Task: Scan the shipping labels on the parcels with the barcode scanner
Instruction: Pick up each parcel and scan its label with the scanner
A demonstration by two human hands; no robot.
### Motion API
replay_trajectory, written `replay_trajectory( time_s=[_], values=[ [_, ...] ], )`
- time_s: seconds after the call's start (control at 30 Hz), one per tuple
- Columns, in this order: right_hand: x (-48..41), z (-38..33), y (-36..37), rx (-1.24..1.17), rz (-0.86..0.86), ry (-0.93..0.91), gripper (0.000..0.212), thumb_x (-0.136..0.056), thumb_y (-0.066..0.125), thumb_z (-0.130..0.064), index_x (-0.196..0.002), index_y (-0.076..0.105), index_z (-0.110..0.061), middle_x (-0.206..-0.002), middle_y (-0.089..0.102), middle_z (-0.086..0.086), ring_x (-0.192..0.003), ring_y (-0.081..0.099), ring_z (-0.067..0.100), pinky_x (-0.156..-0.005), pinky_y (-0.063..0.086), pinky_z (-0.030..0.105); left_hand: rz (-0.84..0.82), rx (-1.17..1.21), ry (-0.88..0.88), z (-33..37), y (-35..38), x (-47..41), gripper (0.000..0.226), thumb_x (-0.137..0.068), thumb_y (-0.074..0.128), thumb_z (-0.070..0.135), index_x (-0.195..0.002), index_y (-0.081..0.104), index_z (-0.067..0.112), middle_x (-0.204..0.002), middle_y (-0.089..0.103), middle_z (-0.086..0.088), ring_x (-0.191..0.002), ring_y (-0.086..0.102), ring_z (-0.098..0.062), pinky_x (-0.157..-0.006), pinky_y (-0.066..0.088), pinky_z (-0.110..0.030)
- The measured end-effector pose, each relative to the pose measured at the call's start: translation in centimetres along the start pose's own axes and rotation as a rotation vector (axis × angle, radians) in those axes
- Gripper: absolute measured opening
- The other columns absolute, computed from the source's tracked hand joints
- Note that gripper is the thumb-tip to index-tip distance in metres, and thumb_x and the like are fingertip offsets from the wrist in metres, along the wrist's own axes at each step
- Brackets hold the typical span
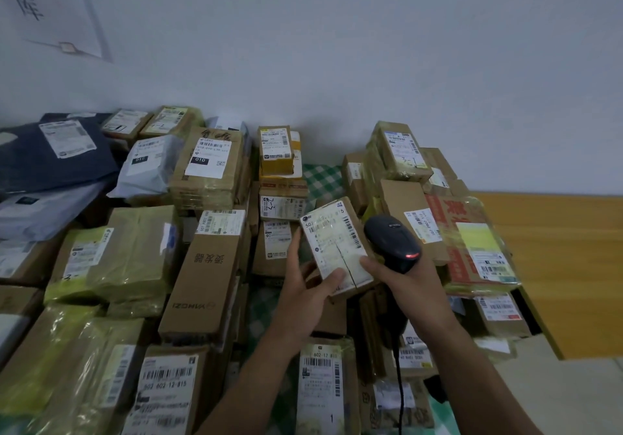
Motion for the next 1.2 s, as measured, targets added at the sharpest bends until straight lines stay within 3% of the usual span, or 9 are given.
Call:
replay_trajectory(
  time_s=[0.07,0.2,0.3,0.4,0.47,0.7,0.83,0.97,1.2],
  values=[
    [0.0,0.0,-0.3,0.044,0.011,-0.011,0.056,-0.087,0.082,-0.009,-0.137,0.062,-0.022,-0.124,0.075,-0.004,-0.113,0.072,0.014,-0.095,0.059,0.036,0.008,-0.057,0.010,0.4,-0.4,-0.3,0.102,-0.088,0.082,0.017,-0.149,0.019,0.070,-0.139,0.060,0.008,-0.125,0.060,-0.006,-0.103,0.056,-0.040],
    [0.0,-0.4,-0.4,0.169,0.097,-0.006,0.051,-0.090,0.081,-0.022,-0.135,0.057,-0.029,-0.115,0.072,-0.009,-0.092,0.070,-0.003,-0.070,0.059,0.019,0.053,-0.206,0.089,1.2,-0.7,-0.8,0.107,-0.090,0.080,0.017,-0.148,0.007,0.070,-0.143,0.049,0.020,-0.127,0.053,0.002,-0.094,0.054,-0.019],
    [-0.1,-0.7,-0.9,0.261,0.048,0.014,0.048,-0.092,0.080,-0.023,-0.132,0.055,-0.029,-0.098,0.075,-0.010,-0.079,0.072,0.000,-0.062,0.054,0.015,0.085,-0.265,0.116,2.0,-1.1,-1.6,0.107,-0.091,0.077,0.013,-0.154,0.006,0.061,-0.154,0.043,0.012,-0.138,0.045,-0.008,-0.103,0.051,-0.028],
    [0.1,-1.4,-1.0,0.340,-0.048,0.047,0.050,-0.093,0.078,-0.021,-0.135,0.052,-0.023,-0.097,0.074,0.004,-0.070,0.074,0.010,-0.058,0.052,0.015,0.072,-0.383,0.111,3.2,-2.2,-3.0,0.093,-0.096,0.070,0.011,-0.157,0.017,0.056,-0.160,0.040,0.009,-0.139,0.044,-0.009,-0.105,0.048,-0.033],
    [0.3,-1.7,-1.0,0.429,-0.077,0.036,0.049,-0.093,0.078,-0.022,-0.133,0.049,-0.025,-0.095,0.071,0.003,-0.065,0.072,0.008,-0.056,0.051,0.013,0.019,-0.503,0.095,4.4,-3.3,-4.3,0.083,-0.100,0.065,0.012,-0.155,0.024,0.058,-0.160,0.041,0.009,-0.141,0.045,-0.013,-0.110,0.047,-0.039],
    [0.8,-1.8,-0.4,0.604,-0.110,-0.041,0.055,-0.087,0.083,-0.035,-0.130,0.049,-0.036,-0.114,0.062,-0.022,-0.096,0.059,-0.018,-0.072,0.044,0.000,-0.230,-0.824,0.073,8.9,-6.4,-8.8,0.074,-0.103,0.058,0.020,-0.146,0.027,0.071,-0.151,0.052,0.012,-0.126,0.059,-0.012,-0.105,0.052,-0.040],
    [0.8,-1.8,0.0,0.638,-0.171,-0.035,0.059,-0.088,0.080,-0.042,-0.135,0.043,-0.041,-0.116,0.058,-0.027,-0.103,0.057,-0.011,-0.076,0.045,0.006,-0.270,-0.939,0.054,9.6,-7.4,-10.4,0.074,-0.104,0.058,0.018,-0.152,0.026,0.064,-0.155,0.048,0.013,-0.135,0.052,-0.014,-0.108,0.048,-0.040],
    [0.6,-1.4,0.5,0.660,-0.210,-0.049,0.068,-0.087,0.078,-0.049,-0.144,0.043,-0.036,-0.127,0.060,-0.020,-0.111,0.060,-0.003,-0.080,0.047,0.009,-0.313,-1.014,0.066,9.8,-7.7,-10.9,0.076,-0.105,0.056,0.017,-0.153,0.021,0.064,-0.159,0.045,0.010,-0.139,0.049,-0.016,-0.106,0.048,-0.038],
    [0.6,-1.5,0.7,0.677,-0.225,-0.058,0.065,-0.087,0.078,-0.050,-0.141,0.043,-0.041,-0.122,0.058,-0.027,-0.108,0.057,-0.010,-0.078,0.047,0.007,-0.340,-1.086,0.137,10.4,-7.8,-11.1,0.080,-0.106,0.055,0.012,-0.157,0.014,0.058,-0.162,0.041,0.007,-0.145,0.042,-0.018,-0.108,0.045,-0.035]
  ],
)
Point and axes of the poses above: each hand's wrist, its own x-axis away from the middle knuckle, its own y-axis out of the palm, z = x × y, the point moved 1 cm from there along -x, towards the middle knuckle
